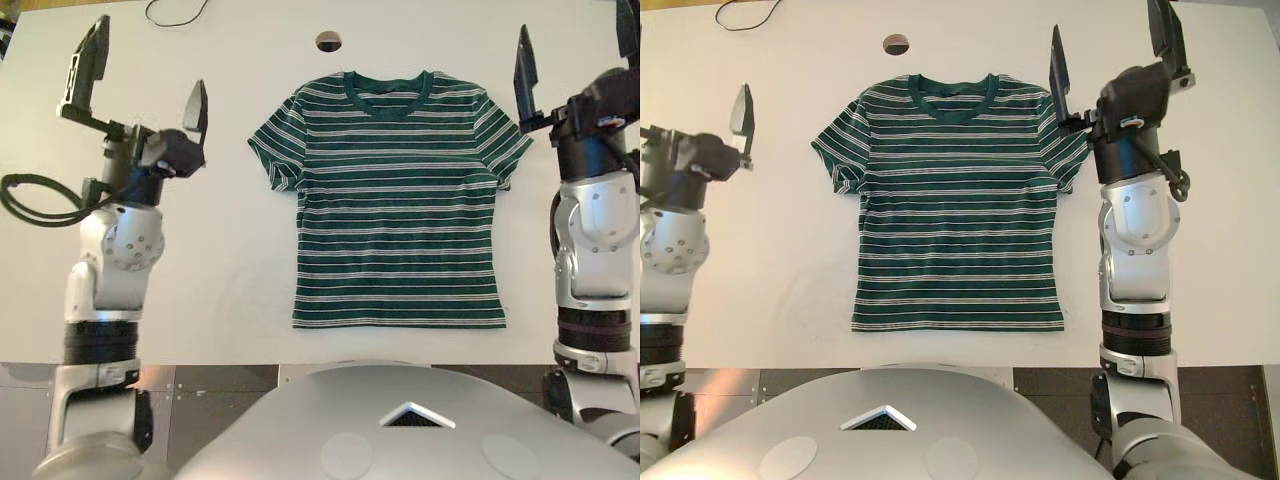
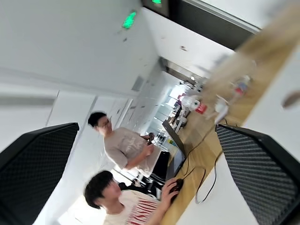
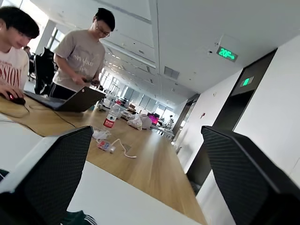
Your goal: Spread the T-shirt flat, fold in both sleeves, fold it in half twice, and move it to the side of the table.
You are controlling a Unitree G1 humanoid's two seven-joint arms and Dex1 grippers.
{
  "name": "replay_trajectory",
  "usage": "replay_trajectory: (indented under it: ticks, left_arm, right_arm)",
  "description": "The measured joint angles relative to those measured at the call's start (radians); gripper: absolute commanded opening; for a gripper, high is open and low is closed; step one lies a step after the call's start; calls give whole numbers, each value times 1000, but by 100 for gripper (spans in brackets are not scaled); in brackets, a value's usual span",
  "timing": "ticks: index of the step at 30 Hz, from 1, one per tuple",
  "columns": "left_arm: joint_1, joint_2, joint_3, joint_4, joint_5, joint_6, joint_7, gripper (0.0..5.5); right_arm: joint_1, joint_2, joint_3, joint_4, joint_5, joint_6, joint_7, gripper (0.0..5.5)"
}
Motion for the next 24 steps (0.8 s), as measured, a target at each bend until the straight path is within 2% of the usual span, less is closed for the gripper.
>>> replay_trajectory:
  ticks: [4,8,14,24]
  left_arm:
    - [51,127,-29,23,105,-18,-103,550]
    - [-31,170,-113,156,173,-20,-179,550]
    - [-205,156,-315,344,242,-114,-258,550]
    - [-487,67,-483,625,300,-162,-207,550]
  right_arm:
    - [-34,-16,9,-5,-62,-3,22,426]
    - [-57,-21,10,-11,-101,-12,37,426]
    - [-53,-23,8,-27,-125,-17,54,426]
    - [-16,-23,-14,-55,-131,-16,59,426]
